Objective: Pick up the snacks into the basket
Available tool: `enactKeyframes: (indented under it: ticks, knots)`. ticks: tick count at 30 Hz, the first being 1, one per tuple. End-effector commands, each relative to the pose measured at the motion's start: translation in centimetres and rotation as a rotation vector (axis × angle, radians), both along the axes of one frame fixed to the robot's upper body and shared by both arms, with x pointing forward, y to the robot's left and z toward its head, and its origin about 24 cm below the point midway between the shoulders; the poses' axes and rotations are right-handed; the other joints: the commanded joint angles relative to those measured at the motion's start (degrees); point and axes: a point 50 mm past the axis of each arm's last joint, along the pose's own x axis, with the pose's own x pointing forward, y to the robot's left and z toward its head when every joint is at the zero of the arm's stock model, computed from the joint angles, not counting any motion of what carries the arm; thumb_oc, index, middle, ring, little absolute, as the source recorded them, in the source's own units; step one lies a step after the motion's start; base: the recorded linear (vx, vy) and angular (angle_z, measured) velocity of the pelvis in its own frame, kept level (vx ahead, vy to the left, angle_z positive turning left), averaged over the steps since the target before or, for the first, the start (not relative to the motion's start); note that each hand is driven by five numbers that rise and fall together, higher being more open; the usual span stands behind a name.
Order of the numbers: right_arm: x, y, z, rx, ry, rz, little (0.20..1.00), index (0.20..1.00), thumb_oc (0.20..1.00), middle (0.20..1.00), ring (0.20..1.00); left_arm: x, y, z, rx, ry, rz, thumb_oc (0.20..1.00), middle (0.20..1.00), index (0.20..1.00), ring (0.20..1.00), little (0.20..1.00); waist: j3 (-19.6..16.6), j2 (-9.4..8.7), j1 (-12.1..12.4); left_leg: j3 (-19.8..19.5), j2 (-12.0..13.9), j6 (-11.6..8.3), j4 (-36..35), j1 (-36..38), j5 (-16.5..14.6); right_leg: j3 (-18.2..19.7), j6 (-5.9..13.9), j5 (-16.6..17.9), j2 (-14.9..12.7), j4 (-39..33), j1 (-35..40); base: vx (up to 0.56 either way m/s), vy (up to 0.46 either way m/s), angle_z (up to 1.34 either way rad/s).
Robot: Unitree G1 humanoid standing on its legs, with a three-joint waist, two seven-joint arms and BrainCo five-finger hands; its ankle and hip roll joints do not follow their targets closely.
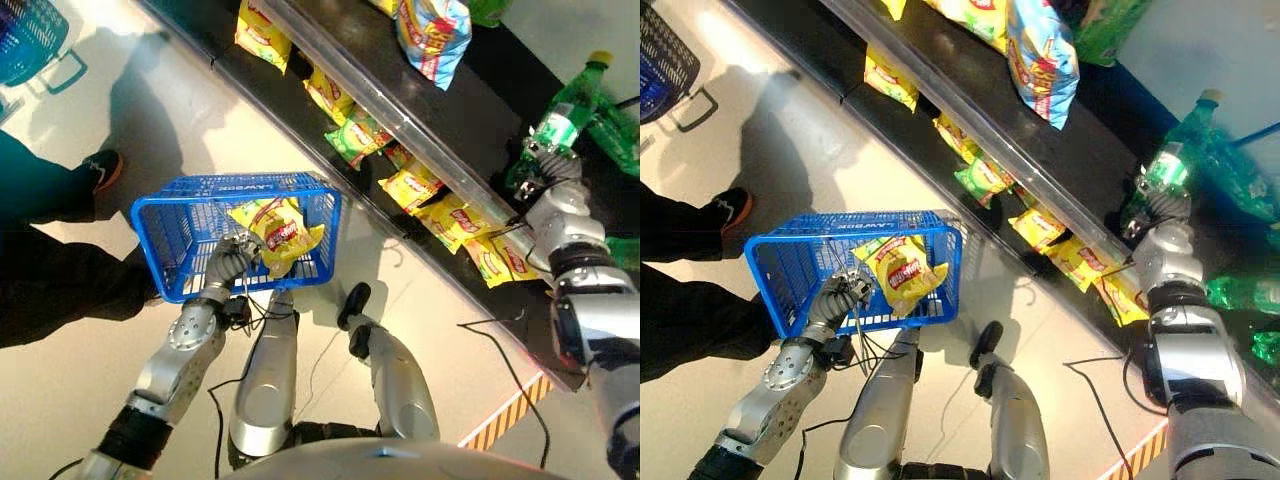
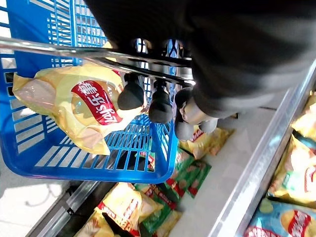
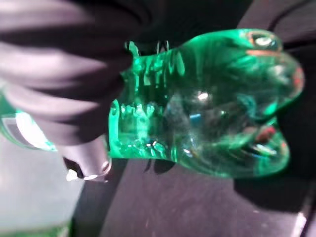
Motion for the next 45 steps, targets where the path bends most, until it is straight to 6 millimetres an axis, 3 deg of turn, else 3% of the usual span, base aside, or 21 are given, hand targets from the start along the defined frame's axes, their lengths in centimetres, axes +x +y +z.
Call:
enactKeyframes:
  ticks: [1,6,9,13,21,28,29,34,37,39,41,45]
  knots:
    - [0.2,0.3,2.6,0.029,-0.194,-0.012,0.200,0.200,0.200,0.200,0.200,-0.4,-0.9,3.4,-0.120,-0.191,-0.052,0.200,0.200,0.200,0.200,0.200,-0.7,2.82,-1.4,0.0,-1.5,1.55,-0.4,3.0,-4.7,2.3,4.01,1.1,-2.5,-0.7,1.7,0.00,0.000,0.00]
    - [-0.4,1.8,1.9,0.058,-0.255,0.035,0.200,0.200,0.200,0.200,0.200,-0.4,-0.7,3.2,-0.125,-0.186,-0.045,0.200,0.200,0.200,0.200,0.200,-0.8,3.50,-1.8,0.1,-1.6,1.57,-0.4,5.1,-4.7,2.6,3.97,0.8,-2.7,-0.5,3.5,0.00,0.000,0.00]
    - [-1.7,3.9,1.5,0.011,-0.335,0.143,0.200,0.200,0.200,0.200,0.200,-0.7,-0.3,2.8,-0.125,-0.175,-0.041,0.200,0.200,0.200,0.200,0.200,-2.8,3.96,-2.6,0.2,-1.6,1.74,-1.3,7.0,-4.7,2.9,4.07,0.7,-2.8,-0.8,4.9,0.02,0.007,-0.03]
    - [-2.7,5.2,1.3,-0.014,-0.382,0.207,0.200,0.200,0.200,0.200,0.200,-0.8,-0.1,2.7,-0.127,-0.177,-0.044,0.200,0.200,0.200,0.200,0.200,-5.0,4.02,-3.2,0.7,-1.6,1.95,-2.4,8.2,-4.4,3.4,4.31,1.3,-2.8,-2.2,5.8,0.06,0.011,-0.06]
    - [-5.5,8.2,2.9,-0.342,-0.415,0.498,0.200,0.200,0.200,0.200,0.200,-1.1,-0.4,3.2,-0.128,-0.203,-0.136,0.200,0.200,0.200,0.200,0.200,-9.5,3.85,-4.8,1.9,-1.4,2.30,-3.9,11.8,-5.0,4.7,4.65,1.4,-2.6,-3.9,8.2,0.06,0.005,-0.08]
    - [-6.3,10.0,2.2,-0.465,-0.384,0.573,0.200,0.200,0.200,0.200,0.200,-0.6,-1.2,3.8,-0.161,-0.245,-0.158,0.200,0.200,0.200,0.200,0.200,-11.5,4.06,-5.7,2.4,-1.5,2.53,-4.1,12.7,-5.6,5.3,4.76,1.3,-2.7,-4.2,8.4,0.03,0.009,-0.03]
    - [-6.2,10.3,1.2,-0.485,-0.336,0.597,0.200,0.200,0.200,0.200,0.200,-0.3,-1.7,4.1,-0.176,-0.256,-0.176,0.200,0.200,0.200,0.200,0.200,-11.8,4.11,-5.9,2.6,-1.5,2.62,-3.9,12.6,-5.7,5.5,4.80,1.3,-2.7,-4.1,8.3,0.01,0.022,-0.04]
    - [-6.2,11.7,-0.9,-0.560,-0.225,0.694,0.200,0.200,0.200,0.200,0.200,0.4,-2.8,4.8,-0.220,-0.275,-0.218,0.200,0.200,0.200,0.200,0.200,-11.1,4.27,-6.3,2.7,-1.6,2.85,-2.4,11.2,-5.8,6.1,4.67,1.2,-2.9,-2.5,6.5,-0.04,0.012,-0.04]
    - [-5.9,12.8,-2.9,-0.622,-0.116,0.762,0.200,0.200,0.200,0.200,0.200,0.9,-4.1,5.5,-0.256,-0.294,-0.270,0.200,0.200,0.200,0.200,0.200,-9.1,4.54,-6.5,2.8,-1.8,2.84,-0.9,9.3,-5.6,6.4,4.33,1.1,-2.9,-1.5,5.0,-0.09,0.013,-0.05]
    - [-5.7,13.2,-3.3,-0.652,-0.095,0.788,0.200,0.200,0.200,0.200,0.200,1.1,-4.6,5.8,-0.269,-0.300,-0.284,0.200,0.200,0.200,0.200,0.200,-8.2,4.79,-6.6,2.8,-1.8,2.79,-0.1,8.5,-5.7,6.5,4.21,1.0,-3.0,-1.0,4.3,-0.09,0.018,-0.01]
    - [-5.1,14.1,-5.1,-0.708,0.005,0.845,0.200,0.200,0.200,0.200,0.200,1.7,-5.9,7.0,-0.294,-0.336,-0.338,0.200,0.200,0.200,0.200,0.200,-4.7,5.73,-6.7,2.6,-1.9,2.44,2.2,5.6,-5.4,6.6,3.70,0.7,-3.1,0.7,1.9,-0.13,0.016,-0.04]
    - [-4.4,14.8,-7.1,-0.741,0.110,0.877,0.200,0.200,0.200,0.200,0.200,2.2,-7.4,7.9,-0.330,-0.352,-0.382,0.200,0.200,0.200,0.200,0.200,-1.7,6.60,-6.8,2.8,-1.9,2.18,4.6,3.1,-5.6,6.5,3.23,0.1,-3.4,3.0,-0.4,-0.08,-0.001,0.02]
